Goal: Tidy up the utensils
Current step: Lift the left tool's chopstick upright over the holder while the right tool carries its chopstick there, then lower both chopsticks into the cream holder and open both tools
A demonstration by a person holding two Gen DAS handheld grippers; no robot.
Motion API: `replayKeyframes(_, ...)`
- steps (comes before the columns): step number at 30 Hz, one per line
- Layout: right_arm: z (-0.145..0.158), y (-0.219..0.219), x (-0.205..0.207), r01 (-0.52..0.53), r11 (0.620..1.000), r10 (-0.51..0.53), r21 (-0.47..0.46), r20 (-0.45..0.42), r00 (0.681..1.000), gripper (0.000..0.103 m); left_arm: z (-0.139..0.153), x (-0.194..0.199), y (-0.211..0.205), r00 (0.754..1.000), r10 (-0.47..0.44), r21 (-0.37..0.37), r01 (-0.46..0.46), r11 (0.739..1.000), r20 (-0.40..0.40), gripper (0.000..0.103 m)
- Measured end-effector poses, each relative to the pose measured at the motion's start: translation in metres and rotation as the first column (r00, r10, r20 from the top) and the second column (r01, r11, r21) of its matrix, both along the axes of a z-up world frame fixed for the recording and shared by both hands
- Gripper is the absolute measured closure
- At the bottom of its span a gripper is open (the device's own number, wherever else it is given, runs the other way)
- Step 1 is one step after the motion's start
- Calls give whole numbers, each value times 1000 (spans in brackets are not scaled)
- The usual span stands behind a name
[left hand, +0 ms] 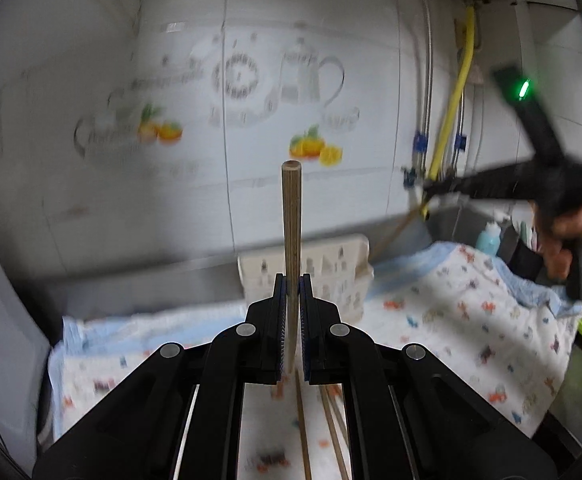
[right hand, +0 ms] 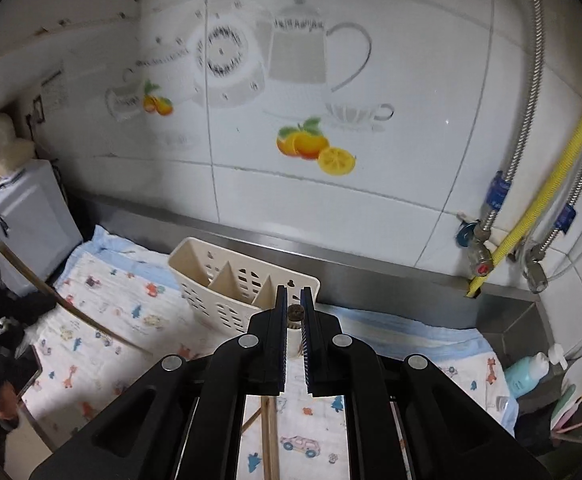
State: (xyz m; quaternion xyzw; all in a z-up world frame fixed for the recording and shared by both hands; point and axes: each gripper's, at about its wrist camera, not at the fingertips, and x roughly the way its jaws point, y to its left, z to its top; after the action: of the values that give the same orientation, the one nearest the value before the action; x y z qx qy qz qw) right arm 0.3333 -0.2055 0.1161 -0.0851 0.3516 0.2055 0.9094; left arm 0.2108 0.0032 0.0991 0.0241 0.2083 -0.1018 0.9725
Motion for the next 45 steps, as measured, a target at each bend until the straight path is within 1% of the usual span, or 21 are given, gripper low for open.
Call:
replayKeyframes(3, -10, 2, 14, 6, 1000, -7, -10, -25, 1000, 97, 29, 17, -6, 998, -5, 1, 5, 1000, 60, 98)
replayKeyframes(6, -15, 3, 22, 8, 1000, -8, -19, -31, 999, 97, 51, 30, -12, 993, -5, 8, 4, 1000, 115, 98)
replayKeyframes(9, -22, 4, 29, 4, 1000, -5, -22, -44, 999, 97, 64, 46, -16, 987, 8, 23, -12, 1000, 159, 98)
replayKeyframes(11, -28, 4, 33, -1, 1000, 0, -18, -52, 999, 97, 65, 62, -17, 989, 12, 11, -13, 1000, 147, 98)
replayKeyframes(14, -34, 4, 37, -3, 1000, 1, -19, -59, 998, 97, 58, 82, -17, 991, 29, 9, -30, 1000, 130, 98)
replayKeyframes(21, -42, 2, 42, -7, 1000, 7, -7, -64, 998, 97, 21, 122, -6, 998, 62, -29, -62, 998, 31, 98)
replayKeyframes(27, -47, 2, 43, -9, 1000, 8, -5, -59, 998, 96, -9, 141, 6, 995, 77, -50, -80, 996, -59, 98)
replayKeyframes(30, -47, 3, 43, -11, 1000, 11, 3, -55, 998, 96, -18, 148, 10, 994, 73, -52, -78, 996, -85, 98)
replayKeyframes(34, -44, 3, 41, -8, 1000, 9, 13, -41, 999, 95, -23, 149, 11, 993, 70, -54, -76, 996, -99, 97)
replayKeyframes(36, -41, 1, 40, -4, 1000, 5, 24, -33, 999, 90, -23, 150, 13, 991, 77, -64, -84, 994, -106, 97)
replayKeyframes(38, -37, 0, 37, -3, 1000, 3, 23, -18, 1000, 81, -23, 148, 15, 992, 77, -71, -85, 994, -104, 95)
replayKeyframes(42, -24, -7, 25, 9, 999, -9, 47, 16, 1000, 77, -16, 142, 17, 992, 80, -76, -87, 993, -98, 95)
replayKeyframes(43, -19, -10, 18, 11, 998, -13, 57, 31, 999, 73, -13, 137, 18, 993, 75, -84, -83, 993, -93, 94)
replayKeyframes(45, -14, -13, 5, 18, 998, -21, 52, 59, 998, 71, -7, 128, 18, 993, 83, -80, -90, 993, -79, 91)
